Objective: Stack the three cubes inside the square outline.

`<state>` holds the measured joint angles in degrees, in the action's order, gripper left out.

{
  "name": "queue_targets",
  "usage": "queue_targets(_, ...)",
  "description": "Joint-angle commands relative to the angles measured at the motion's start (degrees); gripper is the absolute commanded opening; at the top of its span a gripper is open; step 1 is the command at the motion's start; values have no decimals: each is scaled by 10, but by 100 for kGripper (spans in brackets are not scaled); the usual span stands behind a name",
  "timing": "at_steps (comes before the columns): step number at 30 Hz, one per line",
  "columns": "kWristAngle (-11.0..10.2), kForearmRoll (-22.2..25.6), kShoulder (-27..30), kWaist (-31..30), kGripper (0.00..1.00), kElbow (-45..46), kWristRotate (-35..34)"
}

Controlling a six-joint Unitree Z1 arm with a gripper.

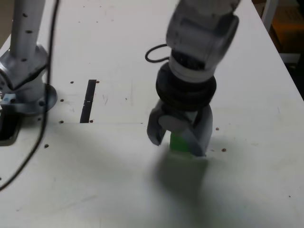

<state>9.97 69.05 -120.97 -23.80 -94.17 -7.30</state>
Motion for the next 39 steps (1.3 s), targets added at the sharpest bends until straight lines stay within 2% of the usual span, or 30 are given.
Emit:
queue_targets(1, 2, -3, -5, 7, 70, 2, 6)
queue_targets(12, 15, -16, -20, 38, 68, 24, 34)
queue_targets(25, 16, -44, -32, 41, 30, 20, 49)
queue_targets(30, 5, -45, -17, 39, 23, 21, 44)
queue_targets(36, -19, -1, 42, 20, 23, 9, 1)
queue_targets(39, -36, 39, 76, 7, 23, -18, -25)
